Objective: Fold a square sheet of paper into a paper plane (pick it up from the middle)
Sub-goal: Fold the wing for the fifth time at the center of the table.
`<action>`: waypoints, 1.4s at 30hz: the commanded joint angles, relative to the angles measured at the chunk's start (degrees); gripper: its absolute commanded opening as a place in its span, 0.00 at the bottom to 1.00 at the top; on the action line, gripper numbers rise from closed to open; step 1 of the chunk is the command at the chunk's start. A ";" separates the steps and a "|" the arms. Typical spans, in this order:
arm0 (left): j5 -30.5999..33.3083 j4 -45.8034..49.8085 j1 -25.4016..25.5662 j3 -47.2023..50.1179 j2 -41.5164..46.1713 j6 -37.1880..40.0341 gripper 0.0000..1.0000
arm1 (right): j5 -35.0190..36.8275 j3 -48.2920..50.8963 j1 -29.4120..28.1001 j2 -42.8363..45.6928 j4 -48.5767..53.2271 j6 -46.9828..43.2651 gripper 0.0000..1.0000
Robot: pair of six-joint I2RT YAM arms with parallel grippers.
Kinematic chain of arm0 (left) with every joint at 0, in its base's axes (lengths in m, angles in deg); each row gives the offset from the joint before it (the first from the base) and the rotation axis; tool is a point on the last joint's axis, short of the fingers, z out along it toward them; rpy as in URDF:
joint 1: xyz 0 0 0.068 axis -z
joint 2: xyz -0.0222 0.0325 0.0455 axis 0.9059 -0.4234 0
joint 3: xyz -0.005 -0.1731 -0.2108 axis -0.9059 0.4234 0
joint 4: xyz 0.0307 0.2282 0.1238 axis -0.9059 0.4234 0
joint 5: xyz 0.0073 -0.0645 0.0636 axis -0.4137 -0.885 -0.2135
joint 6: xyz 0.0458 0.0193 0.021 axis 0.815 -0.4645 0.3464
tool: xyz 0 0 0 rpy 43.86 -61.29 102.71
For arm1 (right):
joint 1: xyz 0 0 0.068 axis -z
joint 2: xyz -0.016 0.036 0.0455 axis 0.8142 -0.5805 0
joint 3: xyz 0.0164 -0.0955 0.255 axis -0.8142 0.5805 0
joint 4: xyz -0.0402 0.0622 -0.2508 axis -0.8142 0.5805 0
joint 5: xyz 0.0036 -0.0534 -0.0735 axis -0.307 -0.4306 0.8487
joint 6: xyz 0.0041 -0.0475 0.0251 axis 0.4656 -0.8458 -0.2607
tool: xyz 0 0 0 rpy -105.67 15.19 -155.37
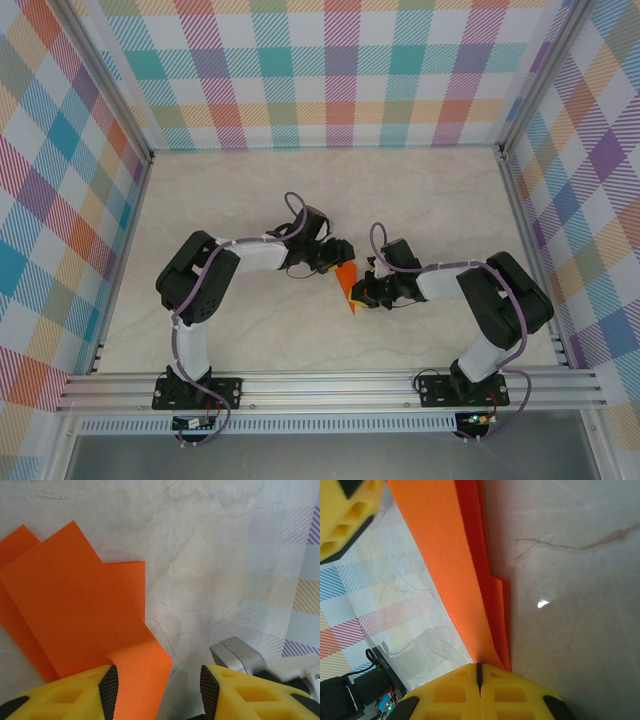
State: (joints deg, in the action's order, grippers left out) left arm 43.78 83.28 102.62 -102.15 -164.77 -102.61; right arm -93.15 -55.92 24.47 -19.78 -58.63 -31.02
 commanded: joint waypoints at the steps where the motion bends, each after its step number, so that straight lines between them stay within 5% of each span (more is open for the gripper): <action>1: 2.18 -3.97 0.93 1.00 -0.02 -1.71 0.49 | 1.13 2.94 -0.88 -0.66 4.36 0.10 0.03; 17: 14.57 -12.23 9.68 16.68 12.97 -4.08 0.51 | -0.11 7.65 -1.69 15.23 14.45 -10.02 0.07; 33: 15.56 -16.01 11.06 14.59 9.82 -3.60 0.52 | 4.31 9.43 -2.83 27.61 10.96 -1.62 0.11; 42: 16.86 -14.97 11.19 15.67 10.51 -3.42 0.51 | 1.88 7.10 -3.09 21.39 5.51 0.41 0.12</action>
State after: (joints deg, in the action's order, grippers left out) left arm 59.50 68.55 113.20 -86.31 -154.06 -106.63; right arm -89.85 -47.27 21.76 3.72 -49.98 -31.79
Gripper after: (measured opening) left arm 0.515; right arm 0.117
